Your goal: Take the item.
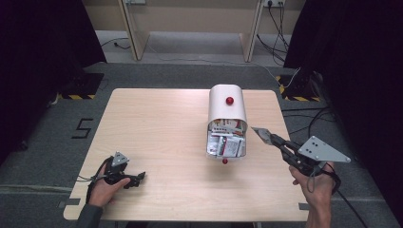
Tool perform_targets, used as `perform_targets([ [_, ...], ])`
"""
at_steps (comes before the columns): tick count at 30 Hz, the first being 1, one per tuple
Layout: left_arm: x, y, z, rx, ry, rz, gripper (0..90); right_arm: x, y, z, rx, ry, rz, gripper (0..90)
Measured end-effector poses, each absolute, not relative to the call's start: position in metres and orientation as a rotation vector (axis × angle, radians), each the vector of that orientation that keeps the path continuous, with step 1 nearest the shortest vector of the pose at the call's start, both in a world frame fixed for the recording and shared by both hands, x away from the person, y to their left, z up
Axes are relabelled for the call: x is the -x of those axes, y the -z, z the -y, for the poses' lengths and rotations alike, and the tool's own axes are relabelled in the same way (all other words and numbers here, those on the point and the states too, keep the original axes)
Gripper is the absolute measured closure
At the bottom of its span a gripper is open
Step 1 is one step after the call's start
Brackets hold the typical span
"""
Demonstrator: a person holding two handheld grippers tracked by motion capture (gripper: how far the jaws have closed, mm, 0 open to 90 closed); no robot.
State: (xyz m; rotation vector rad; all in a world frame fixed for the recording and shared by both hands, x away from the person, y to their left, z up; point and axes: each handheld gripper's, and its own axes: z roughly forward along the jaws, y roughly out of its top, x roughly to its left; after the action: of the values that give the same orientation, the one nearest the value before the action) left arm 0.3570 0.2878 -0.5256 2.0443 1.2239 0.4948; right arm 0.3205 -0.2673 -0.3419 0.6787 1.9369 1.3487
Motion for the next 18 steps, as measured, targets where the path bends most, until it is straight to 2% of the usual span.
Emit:
perform_targets([
  [18,-0.357,0.526,-0.288,-2.044,-0.495,-1.224,0.0,-0.332,0.356,0.28,-0.775,-1.278,-1.942,90.0],
])
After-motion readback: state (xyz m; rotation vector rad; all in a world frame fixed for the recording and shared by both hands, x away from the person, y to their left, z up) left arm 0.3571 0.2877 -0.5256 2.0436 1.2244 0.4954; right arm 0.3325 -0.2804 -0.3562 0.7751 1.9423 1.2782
